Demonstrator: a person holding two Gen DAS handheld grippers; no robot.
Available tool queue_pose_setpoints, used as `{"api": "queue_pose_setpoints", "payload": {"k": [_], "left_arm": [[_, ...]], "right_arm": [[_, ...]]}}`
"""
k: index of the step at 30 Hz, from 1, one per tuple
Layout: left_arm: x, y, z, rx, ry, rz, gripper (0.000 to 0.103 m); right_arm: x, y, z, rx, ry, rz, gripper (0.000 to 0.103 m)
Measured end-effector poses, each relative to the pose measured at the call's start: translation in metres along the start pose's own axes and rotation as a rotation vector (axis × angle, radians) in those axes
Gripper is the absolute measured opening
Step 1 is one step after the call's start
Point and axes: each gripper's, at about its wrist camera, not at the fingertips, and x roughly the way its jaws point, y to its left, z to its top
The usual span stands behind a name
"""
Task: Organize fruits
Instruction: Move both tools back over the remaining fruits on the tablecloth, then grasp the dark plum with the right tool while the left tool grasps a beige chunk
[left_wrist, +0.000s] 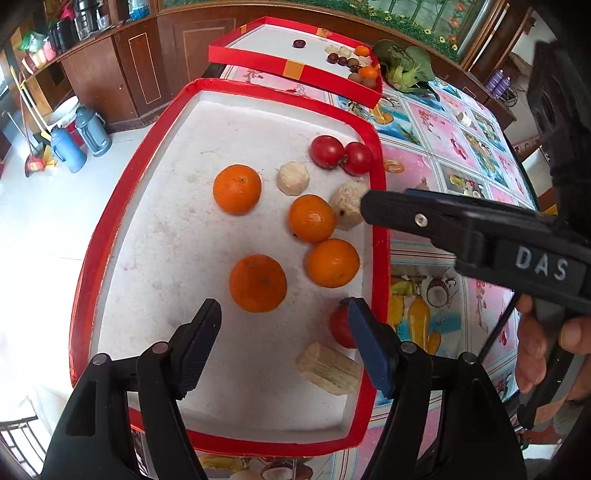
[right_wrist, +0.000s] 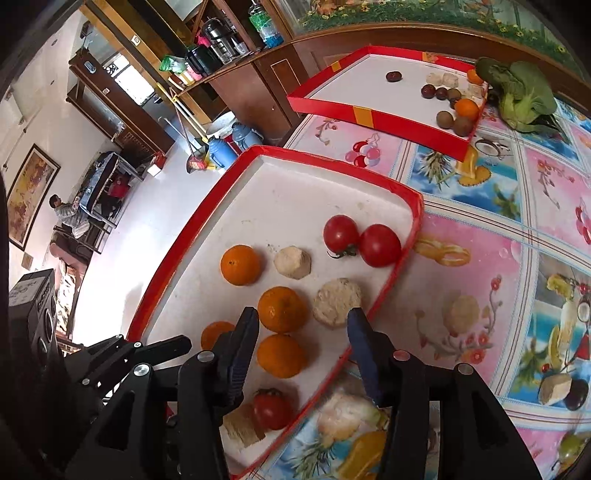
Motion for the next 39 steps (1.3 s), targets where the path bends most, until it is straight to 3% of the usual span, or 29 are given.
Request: {"api": "queue_pose_setpoints", "payload": {"k": [6, 15, 27, 34, 39], "left_arm": [[-0.007, -0.022, 0.000, 0.037, -0.031, 0.014, 0.072], [-0.004, -0.074, 0.011, 0.117, -0.051, -0.036, 0.072], [0.018, -0.134, 0.018, 0.241, -0.007, -0.085, 0.072], [0.035, -0.139, 0.026, 0.212, 0.042, -0.120, 0.072], [0.044, -0.156, 0.035, 0.260, 0.053, -0.141, 0.072]], "right_arm": [[-0.026, -0.019, -0.026, 0.022, -0.020, -0.010, 0.059], [-0.075, -0.081, -0.074, 0.151, -0.057, -0.036, 0.060], [-0.115, -0.160, -0.113, 0.326, -0.098, -0.131, 0.060], [-0.123, -0.181, -0.125, 0.369, -0.108, -0.173, 0.060], [-0.126, -0.189, -0.127, 0.366, -0.116, -0.180, 0.059]]}}
